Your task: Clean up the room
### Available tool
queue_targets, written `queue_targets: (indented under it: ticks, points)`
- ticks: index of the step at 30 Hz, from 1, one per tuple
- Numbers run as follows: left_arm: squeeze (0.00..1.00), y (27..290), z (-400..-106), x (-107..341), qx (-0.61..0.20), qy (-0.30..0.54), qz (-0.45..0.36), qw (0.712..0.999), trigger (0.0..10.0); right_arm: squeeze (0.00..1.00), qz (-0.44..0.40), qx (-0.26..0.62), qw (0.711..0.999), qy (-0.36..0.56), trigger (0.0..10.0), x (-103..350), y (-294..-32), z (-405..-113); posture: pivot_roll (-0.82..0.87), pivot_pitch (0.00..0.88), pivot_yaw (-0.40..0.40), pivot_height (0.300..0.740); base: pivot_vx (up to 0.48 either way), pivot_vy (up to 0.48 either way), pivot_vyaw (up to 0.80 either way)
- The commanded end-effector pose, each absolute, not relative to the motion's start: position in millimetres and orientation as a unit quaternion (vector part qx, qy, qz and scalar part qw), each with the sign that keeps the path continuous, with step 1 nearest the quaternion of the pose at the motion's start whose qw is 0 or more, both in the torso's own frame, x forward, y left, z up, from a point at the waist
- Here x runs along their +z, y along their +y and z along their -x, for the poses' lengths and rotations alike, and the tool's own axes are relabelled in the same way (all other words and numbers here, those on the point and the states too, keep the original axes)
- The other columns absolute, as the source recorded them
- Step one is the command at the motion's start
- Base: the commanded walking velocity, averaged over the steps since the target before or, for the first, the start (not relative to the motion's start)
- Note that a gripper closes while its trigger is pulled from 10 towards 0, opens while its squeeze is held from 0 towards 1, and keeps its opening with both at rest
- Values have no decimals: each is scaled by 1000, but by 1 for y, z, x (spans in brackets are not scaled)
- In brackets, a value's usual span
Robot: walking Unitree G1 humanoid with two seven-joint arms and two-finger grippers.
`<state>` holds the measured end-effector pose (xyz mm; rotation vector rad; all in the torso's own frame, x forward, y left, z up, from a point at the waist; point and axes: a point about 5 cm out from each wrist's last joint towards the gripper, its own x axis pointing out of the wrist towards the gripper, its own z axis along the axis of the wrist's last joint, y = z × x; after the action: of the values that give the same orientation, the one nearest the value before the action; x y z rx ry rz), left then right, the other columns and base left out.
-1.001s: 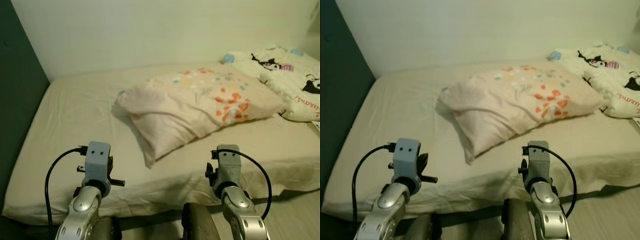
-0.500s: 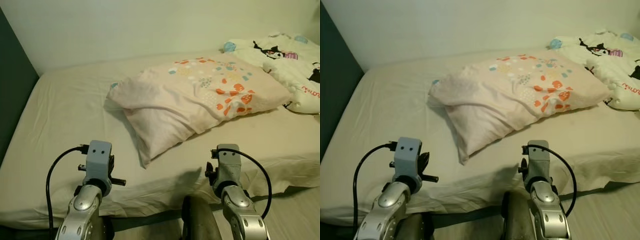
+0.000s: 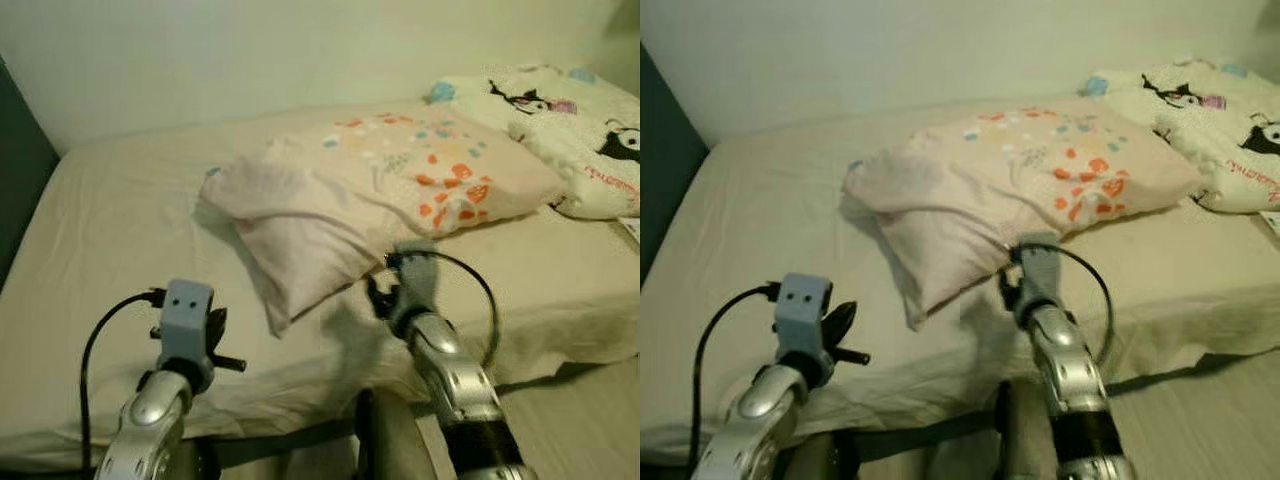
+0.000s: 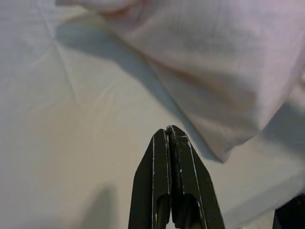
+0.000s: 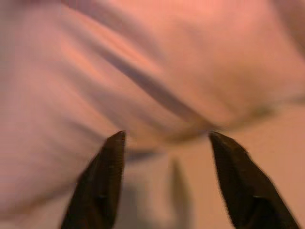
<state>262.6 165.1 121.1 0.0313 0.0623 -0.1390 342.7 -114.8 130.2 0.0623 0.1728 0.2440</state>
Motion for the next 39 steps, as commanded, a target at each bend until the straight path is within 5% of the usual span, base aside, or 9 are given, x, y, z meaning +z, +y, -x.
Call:
queue_targets:
  ticks: [1, 14, 15, 16, 27, 28, 30, 31, 39]
  points:
    - [0, 171, -259, 123, -71, 26, -19, 997, 10000, 1000, -71, 133, 983, 105, 10000, 120, -111, -341, -19, 156, -26, 532, 0, 0, 0]
    - [0, 164, -248, 133, -132, -12, -17, 991, 10000, 1000, -267, 181, 936, 142, 10000, 103, -85, -352, -5, 175, -33, 532, 0, 0, 0]
    - [0, 163, -247, 135, -142, -17, -11, 990, 10000, 933, -279, 184, 931, 143, 10000, 102, -84, -354, -5, 175, -33, 532, 0, 0, 0]
    - [0, 160, -246, 137, -159, -22, -4, 987, 10000, 0, -286, 184, 929, 147, 10000, 101, -84, -356, 2, 181, -26, 532, 0, 0, 0]
    - [0, 150, -237, 142, -237, -24, 7, 971, 10000, 0, -279, 179, 929, 162, 10000, 95, -85, -365, 26, 195, -16, 532, 0, 0, 0]
    - [0, 150, -237, 143, -238, -24, 7, 971, 10000, 0, -275, 185, 929, 163, 1647, 96, -85, -365, 27, 195, -16, 532, 0, 0, 0]
    - [0, 150, -237, 143, -238, -24, 7, 971, 10000, 0, -275, 185, 929, 163, 1647, 96, -85, -365, 27, 195, -16, 532, 0, 0, 0]
    - [0, 151, -237, 143, -240, -24, 6, 971, 10000, 0, -273, 190, 929, 164, 0, 96, -85, -366, 26, 195, -17, 532, 0, 0, 0]
    - [0, 153, -241, 144, -235, -27, 1, 971, 10000, 0, -260, 205, 929, 167, 0, 99, -84, -368, 17, 189, -19, 532, 0, 0, 0]
